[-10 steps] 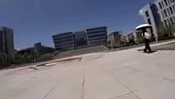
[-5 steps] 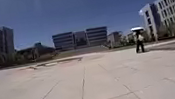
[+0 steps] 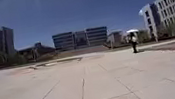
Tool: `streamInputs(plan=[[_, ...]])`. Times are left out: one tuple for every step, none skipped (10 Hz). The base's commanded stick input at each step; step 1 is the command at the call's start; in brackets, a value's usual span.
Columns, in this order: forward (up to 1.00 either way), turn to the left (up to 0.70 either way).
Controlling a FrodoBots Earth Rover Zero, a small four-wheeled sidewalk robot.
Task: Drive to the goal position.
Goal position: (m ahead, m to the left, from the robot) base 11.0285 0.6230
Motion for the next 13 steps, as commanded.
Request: streamInputs(plan=[[0.70, 0.00], [0.70, 0.00], [0.70, 0.00], [0.70, 0.00], [0.70, 0.00], [0.70, 0.00], [0.70, 0.00], [0.70, 0.00], [0.38, 0.00], [0.05, 0.00], [-0.34, 0.00], [-0.69, 0.00], [-0.56, 0.00]])
